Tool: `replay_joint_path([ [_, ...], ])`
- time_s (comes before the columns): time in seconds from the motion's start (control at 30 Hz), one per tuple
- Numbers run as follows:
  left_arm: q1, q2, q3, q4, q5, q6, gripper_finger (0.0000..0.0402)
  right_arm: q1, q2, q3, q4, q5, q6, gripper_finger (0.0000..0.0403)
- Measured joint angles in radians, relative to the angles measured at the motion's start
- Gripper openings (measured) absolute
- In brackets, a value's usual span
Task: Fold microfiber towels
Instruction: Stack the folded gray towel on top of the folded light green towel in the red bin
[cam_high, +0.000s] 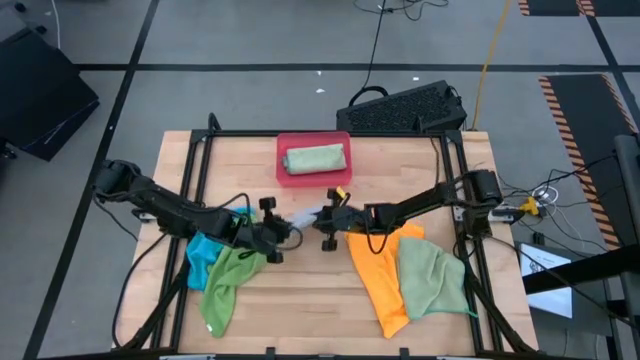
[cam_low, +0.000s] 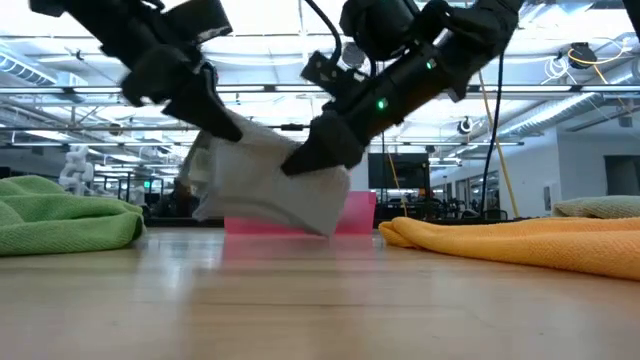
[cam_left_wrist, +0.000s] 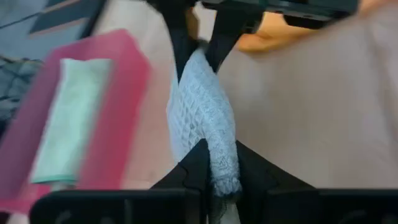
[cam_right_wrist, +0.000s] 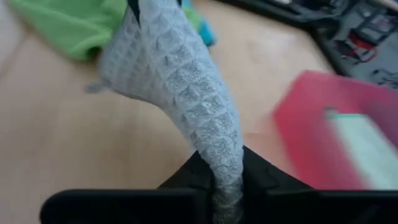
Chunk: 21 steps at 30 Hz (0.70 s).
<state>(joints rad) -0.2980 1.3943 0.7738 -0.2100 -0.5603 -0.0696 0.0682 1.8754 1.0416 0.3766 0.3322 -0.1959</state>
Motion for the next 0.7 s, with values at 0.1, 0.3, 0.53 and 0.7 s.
replay_joint_path([
  [0.1, 0.056, -0.004, 0.000, 0.019, 0.007, 0.020, 0.0084, -0.044, -0.052, 0.000, -0.030, 0.001, -0.018, 0.0013],
  [0.3, 0.156, -0.035, -0.001, 0.097, -0.028, 0.076, 0.0172, -0.126, -0.138, 0.000, -0.092, 0.007, -0.087, 0.0019],
  [0.53, 0.238, -0.070, 0.052, 0.292, -0.071, 0.226, 0.0239, -0.248, -0.201, 0.001, -0.101, 0.006, -0.194, 0.0016],
  [0.7, 0.338, -0.052, 0.060, 0.393, -0.015, 0.320, 0.0257, -0.331, -0.202, 0.039, -0.109, -0.024, -0.237, 0.0016],
])
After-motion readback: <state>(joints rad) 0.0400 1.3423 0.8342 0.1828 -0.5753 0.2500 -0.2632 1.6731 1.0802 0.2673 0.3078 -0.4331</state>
